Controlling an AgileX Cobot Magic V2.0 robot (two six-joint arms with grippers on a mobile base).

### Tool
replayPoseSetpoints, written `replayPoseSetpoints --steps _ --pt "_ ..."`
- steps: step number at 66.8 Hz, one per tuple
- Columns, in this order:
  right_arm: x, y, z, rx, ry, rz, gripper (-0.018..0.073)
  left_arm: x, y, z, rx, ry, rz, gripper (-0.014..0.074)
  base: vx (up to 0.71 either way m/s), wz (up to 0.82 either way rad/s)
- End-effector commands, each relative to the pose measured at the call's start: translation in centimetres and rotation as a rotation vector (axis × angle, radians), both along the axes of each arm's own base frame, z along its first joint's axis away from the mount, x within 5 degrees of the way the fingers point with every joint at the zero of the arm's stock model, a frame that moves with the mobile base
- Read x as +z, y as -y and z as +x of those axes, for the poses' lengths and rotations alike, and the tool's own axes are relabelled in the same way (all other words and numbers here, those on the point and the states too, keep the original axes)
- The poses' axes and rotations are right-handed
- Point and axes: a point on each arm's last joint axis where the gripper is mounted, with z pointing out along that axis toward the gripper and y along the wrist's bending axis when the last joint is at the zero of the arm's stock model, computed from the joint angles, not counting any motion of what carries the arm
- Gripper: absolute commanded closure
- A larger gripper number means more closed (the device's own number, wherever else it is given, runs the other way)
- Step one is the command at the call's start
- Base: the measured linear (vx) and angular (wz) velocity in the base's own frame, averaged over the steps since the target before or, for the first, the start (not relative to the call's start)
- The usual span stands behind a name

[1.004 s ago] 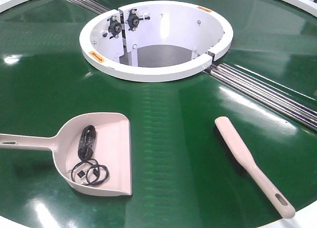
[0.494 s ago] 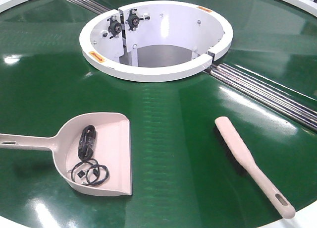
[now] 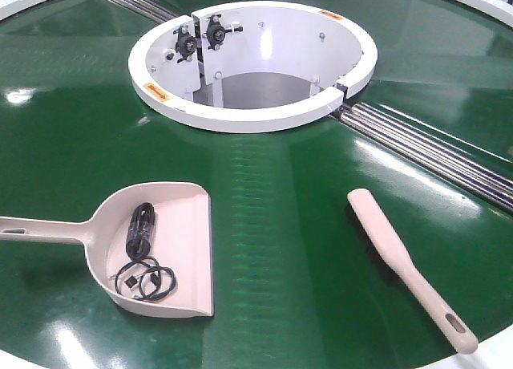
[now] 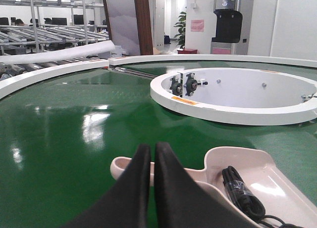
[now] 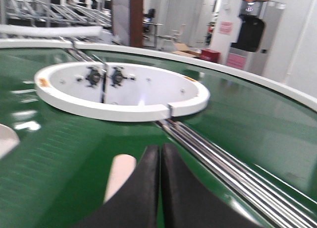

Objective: Clean and inspect green conveyor with broom and dustpan

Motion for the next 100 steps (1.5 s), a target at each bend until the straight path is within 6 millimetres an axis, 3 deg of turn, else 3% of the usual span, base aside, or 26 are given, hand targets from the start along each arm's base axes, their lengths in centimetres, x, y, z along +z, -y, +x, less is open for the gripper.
replayPoseSetpoints --steps 1,14,27,100 --pt "0.6 0.2 0.3 -0.056 0.076 -0.026 0.0568 0.5 0.0 -0.1 -0.007 0.081 -0.017 0.0602 0.00 0.00" --pt "-3.4 0.2 1.4 -0.093 0.060 0.035 0.0568 0.5 0.0 -0.1 -0.007 0.081 -0.017 0.0602 0.00 0.00" --pt "-5.3 0.1 1.7 -0.087 0.054 0.131 0.0568 0.5 0.0 -0.1 -0.007 0.081 -0.017 0.0602 0.00 0.00" --pt "-5.2 0.1 1.5 -0.085 0.078 0.130 0.0568 0.5 0.0 -0.1 -0.006 0.081 -0.017 0.0603 0.00 0.00"
